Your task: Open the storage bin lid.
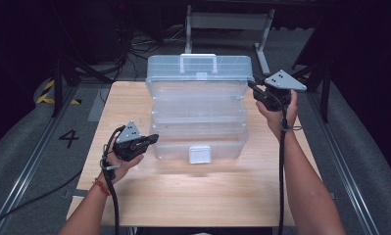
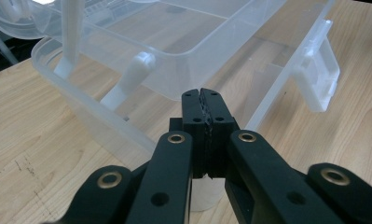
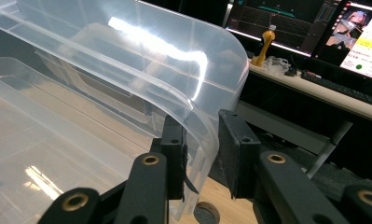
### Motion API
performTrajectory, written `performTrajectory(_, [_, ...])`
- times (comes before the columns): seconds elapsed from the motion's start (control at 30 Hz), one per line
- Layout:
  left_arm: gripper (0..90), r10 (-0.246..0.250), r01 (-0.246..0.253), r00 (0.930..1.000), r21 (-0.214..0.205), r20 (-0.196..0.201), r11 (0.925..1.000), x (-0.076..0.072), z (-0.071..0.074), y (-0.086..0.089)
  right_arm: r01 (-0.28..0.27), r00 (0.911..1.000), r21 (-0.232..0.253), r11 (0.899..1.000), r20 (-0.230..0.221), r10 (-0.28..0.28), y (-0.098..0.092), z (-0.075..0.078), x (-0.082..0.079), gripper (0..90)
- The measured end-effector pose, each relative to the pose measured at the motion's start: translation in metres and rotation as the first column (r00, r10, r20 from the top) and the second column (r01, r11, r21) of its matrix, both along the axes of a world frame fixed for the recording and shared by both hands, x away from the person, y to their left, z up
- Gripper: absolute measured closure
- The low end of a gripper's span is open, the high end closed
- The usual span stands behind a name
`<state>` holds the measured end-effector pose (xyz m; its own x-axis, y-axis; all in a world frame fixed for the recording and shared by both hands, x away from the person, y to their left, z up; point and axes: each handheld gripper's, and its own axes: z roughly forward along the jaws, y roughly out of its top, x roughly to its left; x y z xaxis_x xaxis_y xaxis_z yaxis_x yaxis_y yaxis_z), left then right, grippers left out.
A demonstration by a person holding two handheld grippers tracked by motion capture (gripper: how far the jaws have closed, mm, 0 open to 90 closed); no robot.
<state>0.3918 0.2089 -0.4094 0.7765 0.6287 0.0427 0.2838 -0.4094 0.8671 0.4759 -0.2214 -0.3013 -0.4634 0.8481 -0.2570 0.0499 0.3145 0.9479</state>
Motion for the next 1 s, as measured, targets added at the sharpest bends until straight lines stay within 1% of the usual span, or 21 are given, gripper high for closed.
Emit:
performTrajectory(0.13, [89.5,-0.002,0.002,1.0,0.0,0.002,1.0,0.001,0.0,0.0,0.005,1.0,0.004,1.0,0.002,-0.005,0.0,0.0,0.003,74.3])
performTrajectory(0.2, [89.5,-0.001,0.001,1.0,0.0,0.002,1.0,0.001,0.0,0.001,0.009,0.9999,0.004,1.0,-0.005,-0.009,0.0,0.0,0.005,74.3])
performTrajectory(0.43, [89.6,-0.004,0.004,1.0,-0.004,0.001,1.0,0.002,-0.001,0.0,0.026,0.9991,-0.025,0.999,-0.032,-0.026,0.0,-0.004,0.015,75.2])
performTrajectory(0.57, [89.5,-0.003,0.003,1.0,-0.006,-0.001,1.0,0.002,-0.001,0.0,0.021,0.9988,-0.006,1.0,-0.044,-0.022,-0.001,-0.005,0.02,74.6])
performTrajectory(0.73, [89.6,-0.006,0.006,1.0,-0.009,-0.004,0.9999,0.002,-0.001,0.0,0.02,0.9987,-0.011,1.0,-0.046,-0.02,0.0,-0.008,0.024,74.0])
performTrajectory(0.87, [89.6,-0.006,0.006,1.0,-0.003,-0.002,1.0,0.002,-0.001,0.0,0.015,0.9981,-0.007,1.0,-0.06,-0.015,-0.001,-0.008,0.028,73.5])
performTrajectory(1.0, [89.6,-0.005,0.005,1.0,-0.001,-0.005,1.0,0.002,-0.001,-0.001,0.025,0.9976,-0.024,0.999,-0.064,-0.027,0.002,-0.008,0.031,72.5])
